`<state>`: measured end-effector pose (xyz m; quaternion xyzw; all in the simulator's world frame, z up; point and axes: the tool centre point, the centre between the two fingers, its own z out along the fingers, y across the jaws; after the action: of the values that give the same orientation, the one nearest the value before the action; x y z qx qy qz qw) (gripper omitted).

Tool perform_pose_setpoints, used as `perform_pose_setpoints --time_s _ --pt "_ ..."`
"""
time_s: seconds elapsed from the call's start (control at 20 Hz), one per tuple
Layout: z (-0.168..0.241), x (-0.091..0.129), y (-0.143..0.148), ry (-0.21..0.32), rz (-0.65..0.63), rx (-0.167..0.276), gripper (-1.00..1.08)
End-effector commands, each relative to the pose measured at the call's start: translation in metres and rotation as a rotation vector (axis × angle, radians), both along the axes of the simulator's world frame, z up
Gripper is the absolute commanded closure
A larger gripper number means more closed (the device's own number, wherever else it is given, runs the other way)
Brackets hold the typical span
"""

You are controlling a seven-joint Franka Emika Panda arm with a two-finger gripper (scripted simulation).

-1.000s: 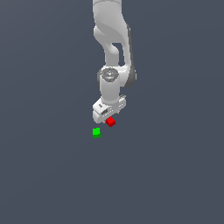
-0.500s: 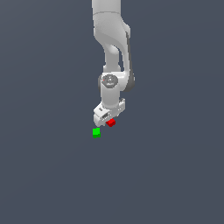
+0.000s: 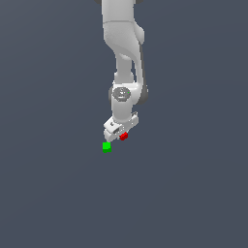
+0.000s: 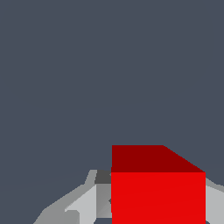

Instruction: Stack the red cube on top of the green cube.

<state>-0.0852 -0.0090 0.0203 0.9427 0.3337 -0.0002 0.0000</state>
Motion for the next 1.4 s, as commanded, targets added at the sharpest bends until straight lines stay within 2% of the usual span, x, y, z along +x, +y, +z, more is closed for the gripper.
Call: perform_pose_setpoints --time_s 0.0,0.65,1.35 --pt "0.000 0.000 0.000 0.000 0.000 0.000 1.08" --pt "0.009 0.000 0.000 -0.001 0.000 0.000 1.08" --pt "0.086 -0.001 0.001 0.000 0.001 0.000 1.08"
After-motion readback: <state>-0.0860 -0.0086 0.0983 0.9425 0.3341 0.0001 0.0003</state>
